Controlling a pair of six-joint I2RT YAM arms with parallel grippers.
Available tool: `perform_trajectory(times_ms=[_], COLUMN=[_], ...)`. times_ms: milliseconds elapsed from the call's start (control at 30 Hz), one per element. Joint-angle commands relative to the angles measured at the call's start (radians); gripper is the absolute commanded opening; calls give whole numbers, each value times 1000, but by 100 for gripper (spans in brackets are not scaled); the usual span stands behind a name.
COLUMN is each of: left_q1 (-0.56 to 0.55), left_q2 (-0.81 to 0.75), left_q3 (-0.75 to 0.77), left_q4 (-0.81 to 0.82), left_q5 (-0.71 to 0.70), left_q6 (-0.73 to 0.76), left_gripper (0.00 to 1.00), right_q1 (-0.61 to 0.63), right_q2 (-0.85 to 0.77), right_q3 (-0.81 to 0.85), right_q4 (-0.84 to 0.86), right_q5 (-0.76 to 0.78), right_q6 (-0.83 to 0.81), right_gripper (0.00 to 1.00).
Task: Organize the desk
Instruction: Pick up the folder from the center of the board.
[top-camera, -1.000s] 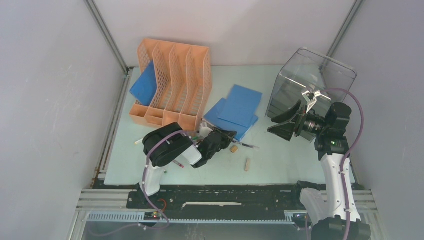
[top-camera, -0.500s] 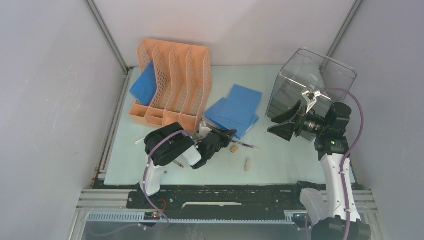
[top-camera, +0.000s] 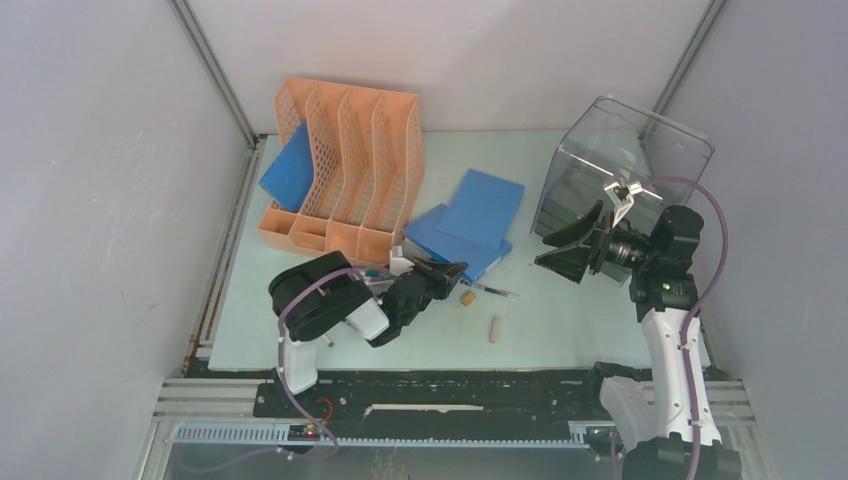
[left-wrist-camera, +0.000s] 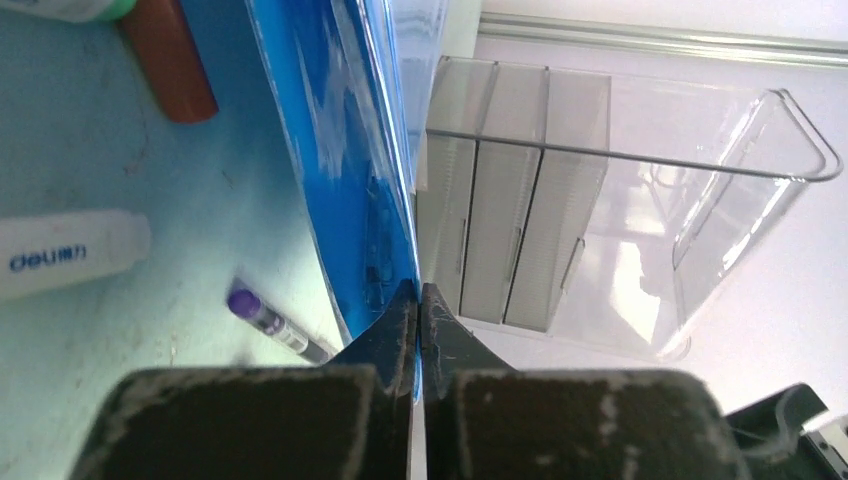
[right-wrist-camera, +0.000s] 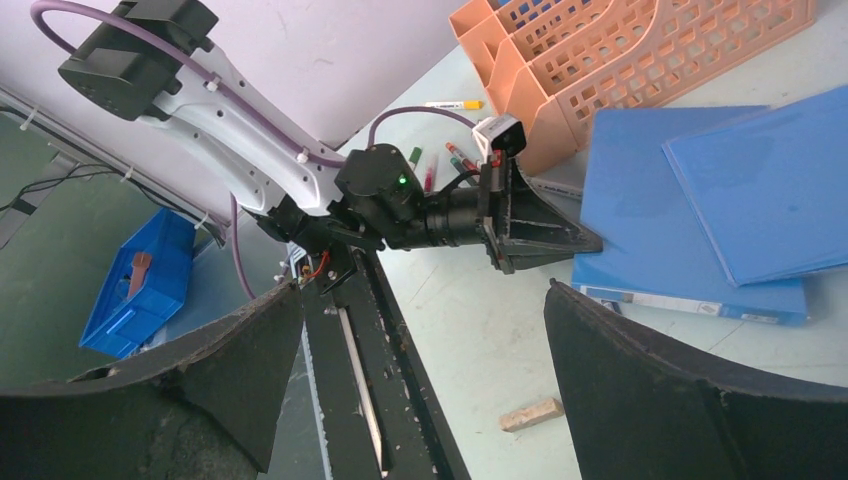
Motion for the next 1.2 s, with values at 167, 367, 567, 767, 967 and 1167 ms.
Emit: perform_trajectory(times_ms=[167,367,567,767,967,1167], left_q1=[-38,-54,-62,-62,-62,-62], left_q2=[-132,-206,-275,-328,-409,-523], left_q3=[-91,-146,-193,-231,-263,-263], left_q4=[78,78,77,84,35,-107], left_q5=[2,-4,11,55,94,140], left_q6=[60,125,211,273,310,380], left_gripper=[0,0,0,0,0,0], right_q1=[5,6,6,6,10,17], right_q2=[-10,-8,-7,-5,-4,-3], right_q3=[38,38,38,38,38,38], right_q4=[12,10,6,7,6,6], right_q5=[-2,-1,1,1,1,2], right_q6=[-19,-22,-25,-27,-27,-28], right_gripper=[97,97,97,97,97,97])
